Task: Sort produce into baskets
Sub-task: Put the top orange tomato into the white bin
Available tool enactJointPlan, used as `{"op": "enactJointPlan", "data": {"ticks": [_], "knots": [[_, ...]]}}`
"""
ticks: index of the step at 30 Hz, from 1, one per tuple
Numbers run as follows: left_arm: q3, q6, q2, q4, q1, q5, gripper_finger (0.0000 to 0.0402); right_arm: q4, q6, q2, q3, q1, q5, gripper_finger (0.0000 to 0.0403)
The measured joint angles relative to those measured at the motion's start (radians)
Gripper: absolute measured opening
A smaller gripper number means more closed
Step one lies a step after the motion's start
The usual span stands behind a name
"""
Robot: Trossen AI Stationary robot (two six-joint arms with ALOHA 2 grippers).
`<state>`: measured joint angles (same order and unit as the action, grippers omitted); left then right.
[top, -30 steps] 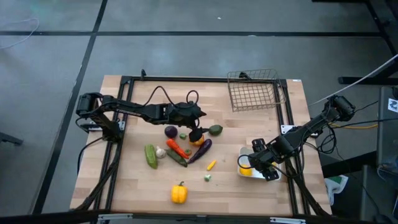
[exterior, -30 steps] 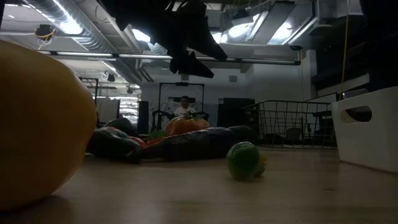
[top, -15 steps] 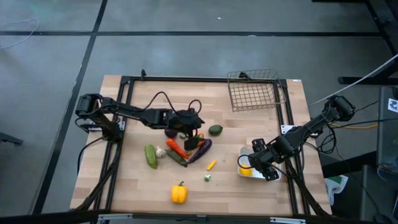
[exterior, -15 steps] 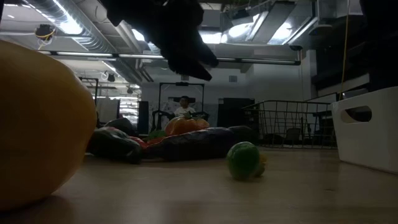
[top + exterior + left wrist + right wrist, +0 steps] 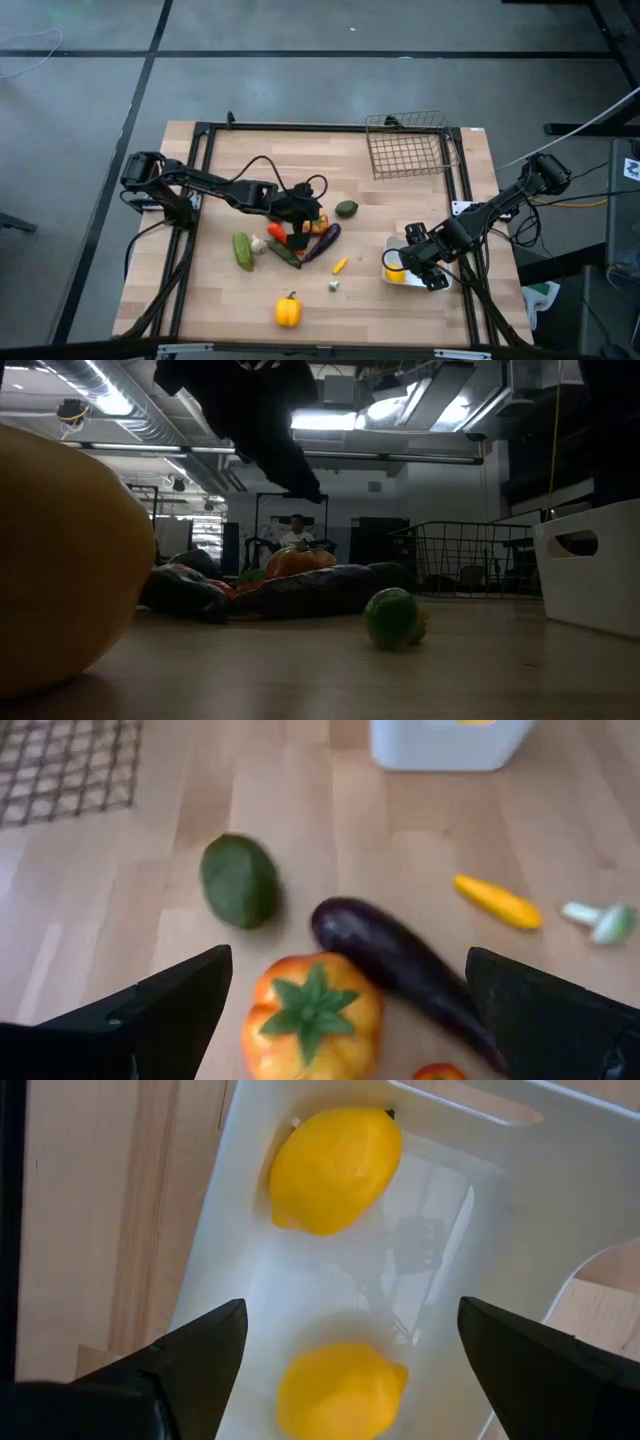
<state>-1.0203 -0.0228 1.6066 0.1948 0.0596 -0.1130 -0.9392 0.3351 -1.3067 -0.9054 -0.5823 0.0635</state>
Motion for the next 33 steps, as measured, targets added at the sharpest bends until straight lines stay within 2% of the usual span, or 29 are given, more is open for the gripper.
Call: {"op": "enactJointPlan", "data": {"ticks": [10, 16, 33], "knots": [[0.0, 0.047, 0.027, 0.032, -0.039, -0.007, 0.04, 0.007, 0.0, 0.0, 0.0, 0.0, 0.0, 0.036], [0.0, 0.018, 0.078, 0.027, -0.042, 0.001, 0.04, 0.017, 0.0, 0.0, 0.0, 0.0, 0.0, 0.036], [0.0, 0.042, 0.116, 0.033, -0.064, 0.01, 0.04, 0.082, 0.0, 0.0, 0.0, 0.0, 0.0, 0.036]]}}
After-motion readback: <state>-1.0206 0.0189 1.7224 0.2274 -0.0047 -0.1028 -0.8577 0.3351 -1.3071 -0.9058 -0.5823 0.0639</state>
